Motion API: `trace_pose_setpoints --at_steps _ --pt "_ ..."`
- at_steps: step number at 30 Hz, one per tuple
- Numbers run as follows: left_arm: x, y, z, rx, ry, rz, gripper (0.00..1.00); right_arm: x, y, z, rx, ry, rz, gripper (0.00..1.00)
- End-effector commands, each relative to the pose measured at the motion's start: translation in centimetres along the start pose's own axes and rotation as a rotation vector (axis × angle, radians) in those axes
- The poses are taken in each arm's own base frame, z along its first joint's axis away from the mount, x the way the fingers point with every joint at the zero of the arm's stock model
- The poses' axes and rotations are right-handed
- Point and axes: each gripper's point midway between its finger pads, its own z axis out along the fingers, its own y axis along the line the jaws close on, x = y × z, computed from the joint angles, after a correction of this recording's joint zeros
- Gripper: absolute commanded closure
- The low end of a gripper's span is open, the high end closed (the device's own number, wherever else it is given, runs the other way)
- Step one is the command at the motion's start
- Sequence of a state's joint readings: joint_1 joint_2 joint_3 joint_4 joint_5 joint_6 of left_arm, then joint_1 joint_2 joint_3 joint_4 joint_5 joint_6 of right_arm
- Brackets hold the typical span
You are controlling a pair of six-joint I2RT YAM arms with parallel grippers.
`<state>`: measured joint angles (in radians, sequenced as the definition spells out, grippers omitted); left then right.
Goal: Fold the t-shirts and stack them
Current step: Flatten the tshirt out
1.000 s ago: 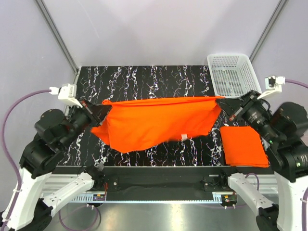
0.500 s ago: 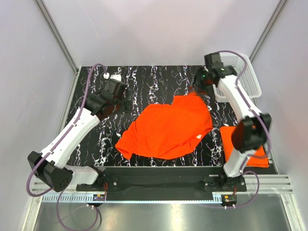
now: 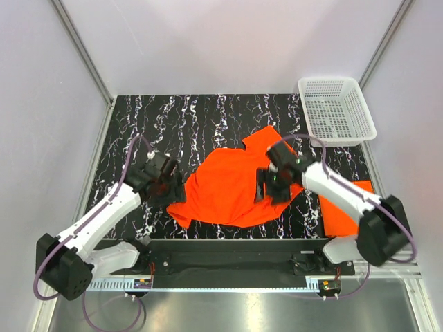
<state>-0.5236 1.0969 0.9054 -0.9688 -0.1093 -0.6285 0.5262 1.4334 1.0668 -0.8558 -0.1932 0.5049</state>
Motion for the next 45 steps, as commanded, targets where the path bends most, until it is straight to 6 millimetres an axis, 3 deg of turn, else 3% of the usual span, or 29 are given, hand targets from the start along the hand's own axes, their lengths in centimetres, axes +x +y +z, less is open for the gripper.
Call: trace_pose_setpoints --at_steps 1,7,15,16,20,21,22,25,27,28,29,31,32,34,35,36,38,39,40,41,42,44,45 --pt "1.2 -1.3 0.6 0.088 0.032 -0.159 0.21 4.2 2.0 0.8 -0.081 -0.006 0.049 0.29" --pt "2.8 -0.5 4.6 0.09 0.1 -0.296 0.18 7.0 2.0 3.8 -0.039 0.004 0.009 0.29" --pt "3.1 0.8 8.6 0.034 0.135 -0.313 0.23 5.7 0.6 6.6 0.098 -0.027 0.048 0.31" --pt "3.1 1.3 8.9 0.015 0.134 -0.323 0.25 5.6 0.5 6.9 0.111 -0.028 0.059 0.36" --pt "2.6 1.4 10.2 0.019 0.16 -0.323 0.39 5.3 -0.7 7.4 0.167 -0.06 0.099 0.46" --pt "2.4 1.5 10.4 0.017 0.159 -0.301 0.47 5.2 -1.0 7.4 0.179 -0.07 0.1 0.47" --pt "2.1 1.8 10.5 0.014 0.159 -0.303 0.63 5.0 -1.3 7.4 0.192 -0.087 0.099 0.5" --pt "0.4 2.0 9.9 0.018 0.148 -0.257 0.88 3.6 -2.1 6.4 0.23 -0.16 0.08 0.67" --pt "-1.8 1.9 7.9 0.007 0.089 -0.212 0.93 1.5 -2.3 5.0 0.257 -0.239 0.066 0.89" --pt "-2.9 2.1 7.0 -0.007 0.05 -0.197 0.95 0.7 -2.5 3.9 0.269 -0.27 0.066 0.96" --pt "-5.0 2.0 4.8 -0.01 -0.022 -0.183 0.96 -0.9 -3.5 2.8 0.298 -0.31 0.066 1.0" --pt "-8.0 2.1 1.4 -0.028 -0.124 -0.138 0.97 -3.8 -3.0 0.1 0.281 -0.377 0.068 1.0" --pt "-9.3 2.1 -0.5 -0.023 -0.182 -0.109 0.97 -6.4 -3.1 -2.3 0.266 -0.435 0.078 1.0" --pt "-11.2 2.5 -3.3 -0.045 -0.268 -0.085 0.97 -8.3 -3.0 -5.2 0.267 -0.481 0.056 1.0" --pt "-12.7 2.3 -6.1 -0.034 -0.337 -0.082 0.97 -9.4 -3.0 -6.9 0.285 -0.518 0.008 1.0" --pt "-13.4 2.5 -7.5 -0.038 -0.373 -0.065 0.97 -11.0 -1.6 -9.9 0.251 -0.59 -0.015 1.0" --pt "-14.7 2.9 -11.1 -0.05 -0.466 -0.073 0.96 -11.4 -0.7 -12.5 0.233 -0.615 -0.089 1.0" --pt "-15.0 3.5 -12.3 -0.075 -0.501 -0.076 0.96 -11.9 0.3 -15.3 0.193 -0.67 -0.098 1.0" --pt "-15.2 3.8 -13.6 -0.084 -0.528 -0.084 0.96 -11.3 0.5 -16.2 0.182 -0.658 -0.118 1.0" --pt "-15.0 4.3 -15.0 -0.087 -0.567 -0.097 0.97 -10.9 0.8 -17.3 0.159 -0.669 -0.123 1.0" --pt "-14.9 4.7 -15.9 -0.094 -0.593 -0.112 0.96 -10.6 1.5 -19.7 0.114 -0.712 -0.127 1.0" --pt "-14.2 5.9 -17.8 -0.114 -0.656 -0.145 0.95 -9.4 1.9 -21.4 0.072 -0.714 -0.139 1.0" --pt "-13.9 6.5 -18.3 -0.13 -0.681 -0.163 0.94 -9.1 2.3 -23.6 0.036 -0.76 -0.14 1.0"
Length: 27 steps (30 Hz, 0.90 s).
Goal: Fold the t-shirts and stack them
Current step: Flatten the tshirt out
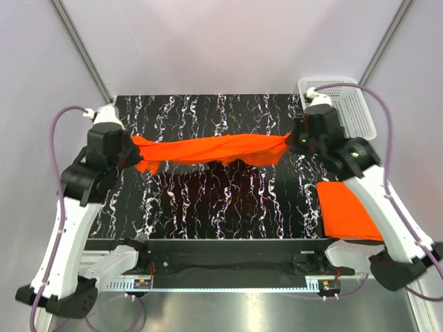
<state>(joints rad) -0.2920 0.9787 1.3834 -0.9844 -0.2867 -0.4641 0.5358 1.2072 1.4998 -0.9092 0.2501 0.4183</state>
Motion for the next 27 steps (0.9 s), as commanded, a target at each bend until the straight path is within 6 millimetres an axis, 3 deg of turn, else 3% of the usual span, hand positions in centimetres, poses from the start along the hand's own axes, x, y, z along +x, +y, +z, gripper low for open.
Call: trace_pose_setpoints --at_steps 1,3,5,8,9,13,14,15,16,18,20,22,24,27 --pt "-0.5 4.0 -2.6 -0.142 -0.083 0.0 0.92 -1.1 -0.3 -5.6 -0.063 -0.03 -0.05 1.0" --pt "-0.6 4.9 -3.9 -0.154 -0.135 -0.033 0.9 -2.7 0.1 -7.3 -0.096 -0.078 -0.035 1.0" --pt "-0.7 5.9 -4.0 -0.198 -0.166 -0.036 0.88 -3.7 0.7 -7.7 -0.111 -0.098 -0.028 1.0" --pt "-2.2 5.9 -3.4 -0.234 -0.191 -0.021 0.88 -6.4 2.2 -5.8 -0.1 -0.113 -0.039 1.0" --pt "-2.9 5.8 -3.1 -0.25 -0.197 -0.001 0.88 -7.9 3.2 -4.3 -0.098 -0.115 -0.044 1.0" --pt "-7.8 3.9 -0.9 -0.295 -0.227 0.04 0.89 -12.1 5.6 -0.4 -0.123 -0.139 -0.052 1.0" --pt "-8.9 3.6 -0.7 -0.306 -0.239 0.053 0.9 -14.3 6.6 -1.2 -0.157 -0.193 -0.043 1.0" --pt "-10.0 3.5 -0.4 -0.326 -0.257 0.053 0.9 -14.5 7.1 1.1 -0.151 -0.17 -0.047 1.0" --pt "-12.1 2.5 -0.2 -0.322 -0.284 0.041 0.91 -15.2 7.5 1.4 -0.168 -0.18 -0.041 1.0" --pt "-13.8 1.2 0.3 -0.296 -0.303 0.032 0.92 -17.5 8.5 1.5 -0.204 -0.229 -0.011 1.0" --pt "-15.6 -0.2 0.4 -0.251 -0.326 0.009 0.94 -19.3 9.6 -0.1 -0.277 -0.277 0.028 1.0" --pt "-16.2 -1.4 0.2 -0.193 -0.332 -0.003 0.96 -19.5 10.3 -0.7 -0.313 -0.28 0.026 1.0" --pt "-16.1 -0.9 -0.3 -0.206 -0.34 -0.004 0.95 -19.3 9.9 -2.2 -0.316 -0.282 0.025 1.0" --pt "-14.4 1.1 -0.9 -0.268 -0.329 0.025 0.94 -16.3 8.6 -3.1 -0.291 -0.2 0.045 1.0"
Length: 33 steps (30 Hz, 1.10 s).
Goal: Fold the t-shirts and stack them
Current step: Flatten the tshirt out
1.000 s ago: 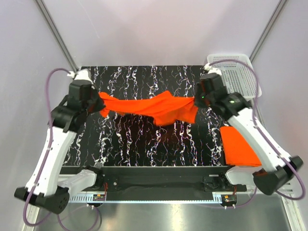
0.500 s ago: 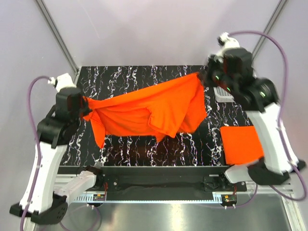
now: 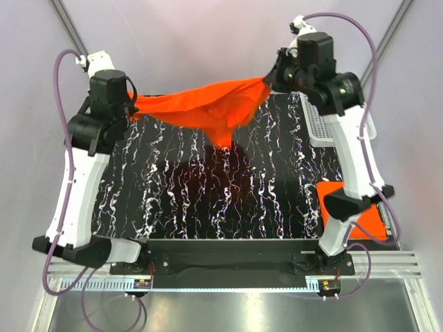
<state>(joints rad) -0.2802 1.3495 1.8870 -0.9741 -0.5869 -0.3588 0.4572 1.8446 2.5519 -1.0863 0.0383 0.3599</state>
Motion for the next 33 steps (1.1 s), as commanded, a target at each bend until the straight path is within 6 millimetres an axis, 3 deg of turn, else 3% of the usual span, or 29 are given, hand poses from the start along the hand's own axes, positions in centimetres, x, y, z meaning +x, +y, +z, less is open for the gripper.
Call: trace_pose_setpoints --at_steps 1,2,3,4,5,6,7,8,9,11,13,14,16,17,20,24,25,28,29,30,33 --pt "0.0 3.3 -2.3 -0.051 -0.065 0.005 0.93 0.0 1.0 -6.4 -0.074 -0.016 0.053 1.0" --pt "1.1 3.7 -2.3 -0.057 -0.051 0.029 0.92 2.7 0.0 -6.9 -0.051 0.053 0.071 1.0" --pt "4.3 4.2 -1.5 -0.072 0.011 0.077 0.91 4.4 -0.5 -7.2 -0.037 0.101 0.094 1.0" --pt "5.1 5.0 -2.3 -0.061 0.005 0.075 0.87 8.4 -1.5 -6.4 -0.006 0.216 0.145 1.0" --pt "6.7 5.1 -2.1 -0.048 0.034 0.088 0.84 9.3 -1.6 -8.4 -0.02 0.219 0.169 1.0" --pt "9.9 5.9 -1.9 -0.055 0.086 0.117 0.83 11.1 -1.5 -9.0 -0.027 0.267 0.22 1.0" --pt "11.7 6.2 -1.7 -0.053 0.119 0.131 0.81 12.7 -1.9 -9.4 -0.026 0.306 0.241 1.0" --pt "13.6 6.2 -1.6 -0.042 0.156 0.132 0.78 15.6 -2.8 -9.9 -0.006 0.37 0.262 1.0" --pt "17.1 6.7 -0.8 -0.055 0.227 0.168 0.75 17.1 -3.0 -10.1 -0.004 0.411 0.281 1.0" --pt "20.3 6.7 -0.2 -0.044 0.31 0.2 0.7 20.8 -4.6 -9.6 0.059 0.497 0.303 1.0" --pt "23.7 6.2 0.8 -0.033 0.426 0.242 0.61 22.0 -5.6 -8.1 0.094 0.514 0.286 1.0" --pt "24.5 6.0 1.1 -0.032 0.462 0.248 0.53 23.1 -6.5 -6.5 0.139 0.552 0.278 1.0" --pt "26.0 4.9 1.7 -0.016 0.554 0.261 0.4 23.3 -7.7 -3.8 0.182 0.551 0.222 1.0" --pt "26.4 4.2 1.7 0.01 0.59 0.255 0.37 23.8 -8.4 -1.7 0.216 0.585 0.209 1.0" --pt "25.9 3.4 1.4 0.029 0.622 0.23 0.35 25.4 -10.1 1.0 0.27 0.681 0.158 0.95" --pt "25.4 1.9 0.6 0.124 0.596 0.172 0.31 28.7 -12.2 -0.4 0.349 0.8 0.121 0.76" --pt "25.9 1.4 0.6 0.15 0.613 0.168 0.31 30.2 -13.1 -1.1 0.378 0.837 0.111 0.71" --pt "28.9 0.0 1.0 0.203 0.713 0.14 0.32 31.2 -15.0 -2.1 0.441 0.85 0.049 0.54" --pt "29.9 -0.4 1.0 0.214 0.749 0.129 0.33 31.1 -15.5 -2.0 0.451 0.847 0.024 0.42" --pt "31.2 -0.5 1.6 0.196 0.793 0.131 0.33 30.8 -16.3 -1.9 0.48 0.836 -0.014 0.38" --pt "33.3 -1.3 2.9 0.176 0.863 0.114 0.34 29.5 -15.6 -0.1 0.447 0.815 -0.04 0.33"
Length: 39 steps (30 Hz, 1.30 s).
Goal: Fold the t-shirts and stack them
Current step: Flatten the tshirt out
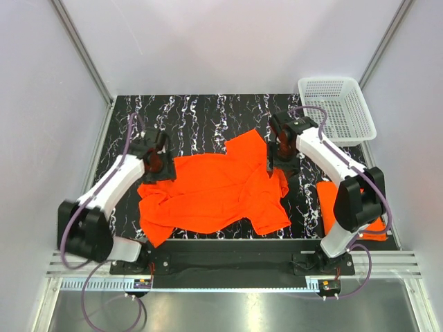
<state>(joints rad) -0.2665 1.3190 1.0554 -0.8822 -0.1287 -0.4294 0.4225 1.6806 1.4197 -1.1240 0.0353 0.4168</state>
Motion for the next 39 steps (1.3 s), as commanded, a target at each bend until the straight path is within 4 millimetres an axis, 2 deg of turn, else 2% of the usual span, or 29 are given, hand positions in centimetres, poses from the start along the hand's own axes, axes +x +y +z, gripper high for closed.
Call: trace_pose_setpoints --at_steps 1,3,5,6,7,11,15,19,20,22,23,25,26,28,29,30,31,32,33,34,35,37,38,39 --pt "0.5 -2.0 3.0 0.058 0.085 -0.055 0.34 -3.8 0.9 -1.7 -0.013 -0.122 -0.061 0.32" --pt "0.4 -2.5 4.7 0.049 0.129 -0.059 0.34 -5.1 3.8 -1.0 -0.132 -0.126 -0.059 0.32" --pt "0.3 -2.6 5.9 0.03 0.156 -0.064 0.35 -7.0 6.3 0.4 -0.222 -0.143 -0.055 0.31" --pt "0.2 -2.7 6.9 0.017 0.177 -0.067 0.35 -7.2 7.3 1.0 -0.26 -0.126 -0.05 0.32" --pt "0.0 -2.6 7.4 0.003 0.184 -0.071 0.35 -7.9 7.9 2.4 -0.26 -0.113 -0.044 0.32" --pt "-1.5 -2.2 9.4 -0.054 0.184 -0.098 0.33 -10.7 9.4 4.8 -0.282 -0.164 -0.034 0.34" --pt "-2.2 -2.0 11.6 -0.076 0.212 -0.125 0.33 -12.7 9.5 6.7 -0.254 -0.211 -0.012 0.44" --pt "-3.5 -2.1 13.3 -0.079 0.219 -0.108 0.34 -13.9 9.9 9.0 -0.236 -0.212 0.028 0.45" --pt "-4.9 -2.1 13.5 -0.091 0.188 -0.093 0.34 -14.1 10.0 9.8 -0.234 -0.208 0.038 0.45" --pt "-5.7 -1.7 14.5 -0.123 0.178 -0.054 0.34 -14.8 10.2 11.0 -0.221 -0.205 0.055 0.44" --pt "-7.7 -1.3 14.4 -0.159 0.127 -0.044 0.34 -15.1 10.0 11.4 -0.215 -0.203 0.059 0.44" --pt "-8.8 -1.0 15.4 -0.187 0.112 0.001 0.33 -16.1 10.0 12.2 -0.209 -0.208 0.053 0.41" --pt "-10.9 -1.1 15.3 -0.201 0.064 0.015 0.32 -16.3 9.9 12.6 -0.209 -0.198 0.047 0.4" --pt "-11.7 -0.8 16.4 -0.225 0.065 0.077 0.31 -18.0 9.8 12.6 -0.216 -0.212 0.031 0.37" --pt "-13.2 -0.3 16.5 -0.27 0.036 0.094 0.31 -18.0 9.5 12.6 -0.203 -0.195 0.029 0.36" --pt "-14.1 -0.1 16.3 -0.295 0.016 0.11 0.32 -19.8 9.7 11.1 -0.218 -0.237 0.027 0.35" --pt "-15.1 0.2 15.8 -0.317 -0.008 0.128 0.32 -20.1 9.6 10.9 -0.212 -0.24 0.027 0.34" --pt "-16.7 0.3 14.3 -0.339 -0.059 0.13 0.32 -20.4 9.4 10.0 -0.206 -0.25 0.02 0.32" --pt "-17.4 0.3 13.2 -0.343 -0.085 0.126 0.31 -20.6 9.4 9.2 -0.208 -0.266 0.019 0.31" --pt "-17.9 0.1 12.1 -0.335 -0.112 0.108 0.31 -20.7 9.3 7.3 -0.215 -0.29 0.021 0.29" --pt "-18.3 -0.6 9.9 -0.31 -0.151 0.098 0.3 -20.5 9.1 6.5 -0.215 -0.299 0.028 0.25" --pt "-17.7 -1.6 7.9 -0.283 -0.182 0.08 0.28 -19.3 8.8 4.4 -0.226 -0.3 0.026 0.22" --pt "-16.2 -1.7 7.5 -0.274 -0.158 0.076 0.28 -18.3 8.6 3.9 -0.226 -0.284 0.018 0.21" --pt "-15.5 -1.8 5.2 -0.252 -0.173 0.058 0.27 -17.5 8.3 3.5 -0.223 -0.272 0.008 0.2"
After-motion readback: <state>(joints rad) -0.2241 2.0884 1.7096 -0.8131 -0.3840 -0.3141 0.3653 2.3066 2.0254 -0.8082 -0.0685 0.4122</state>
